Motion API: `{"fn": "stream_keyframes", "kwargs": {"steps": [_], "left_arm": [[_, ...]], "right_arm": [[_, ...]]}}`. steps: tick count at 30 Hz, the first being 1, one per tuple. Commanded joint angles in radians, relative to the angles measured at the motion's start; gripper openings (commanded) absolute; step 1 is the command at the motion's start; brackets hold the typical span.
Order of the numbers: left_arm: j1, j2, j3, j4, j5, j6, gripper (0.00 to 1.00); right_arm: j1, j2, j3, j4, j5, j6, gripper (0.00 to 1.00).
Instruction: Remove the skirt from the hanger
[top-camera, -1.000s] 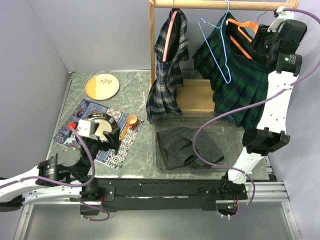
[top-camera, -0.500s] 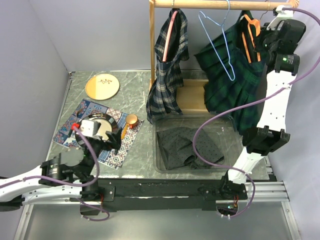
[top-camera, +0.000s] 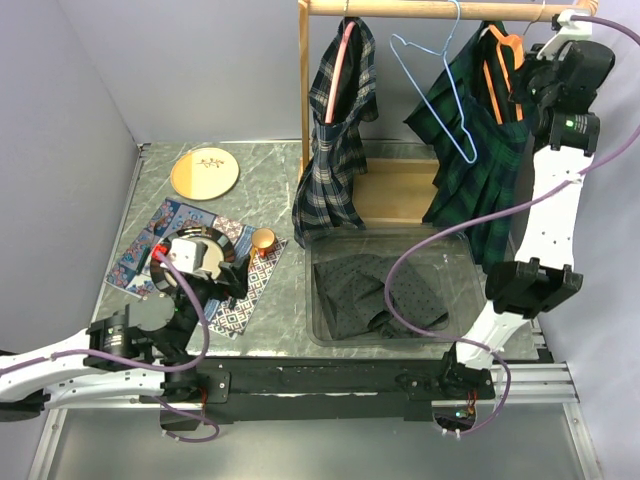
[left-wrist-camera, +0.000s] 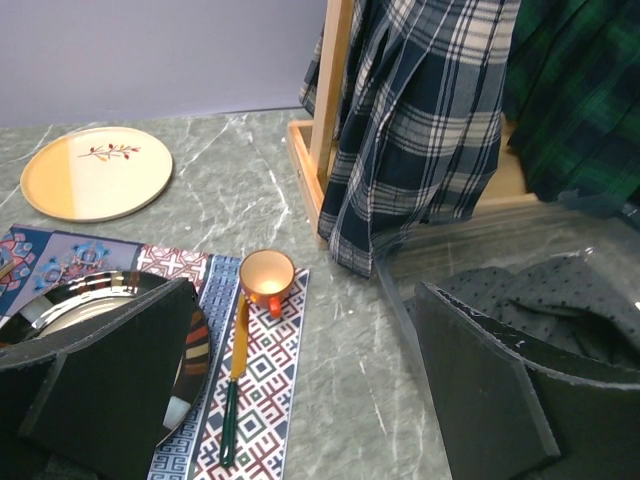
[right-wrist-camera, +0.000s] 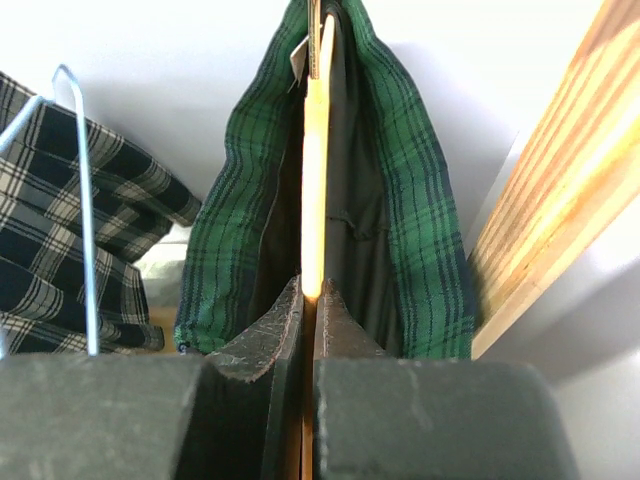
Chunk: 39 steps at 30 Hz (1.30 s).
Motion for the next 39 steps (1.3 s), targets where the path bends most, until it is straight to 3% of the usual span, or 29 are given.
{"fn": "stream_keyframes", "kwargs": {"steps": [1,12,20,27,31,39], "left_arm": [[-0.003,-0.015,0.006,0.06,0.011,0.025,0.97],[-0.003,0.034,0.069,0.109,0.082,0.034,0.97],[-0.003,0.157,0.22,0.092,0.206,0.023,0.97],[-0.003,0.359,0.44,0.011,0.28,-0.111,0.97],[-0.003,0.45,0.531,-0.019,0.437,-0.135,0.97],[-0.005,0.597,0.545,0.235,0.749,-0.087,0.97]], "right_arm": [[0.01,-0.153,-0.03,0.26,0.016,0.016,0.0],[0.011,-0.144,0.105,0.099,0.037,0.073,0.0],[0.011,-0.383,-0.134,0.006,0.08,0.234,0.0],[0.01,-0.529,-0.226,-0.134,0.105,0.309,0.0],[0.011,-0.639,-0.288,-0.183,0.131,0.34,0.0],[0.01,-0.759,-0.322,-0.333,0.202,0.406,0.0]]}}
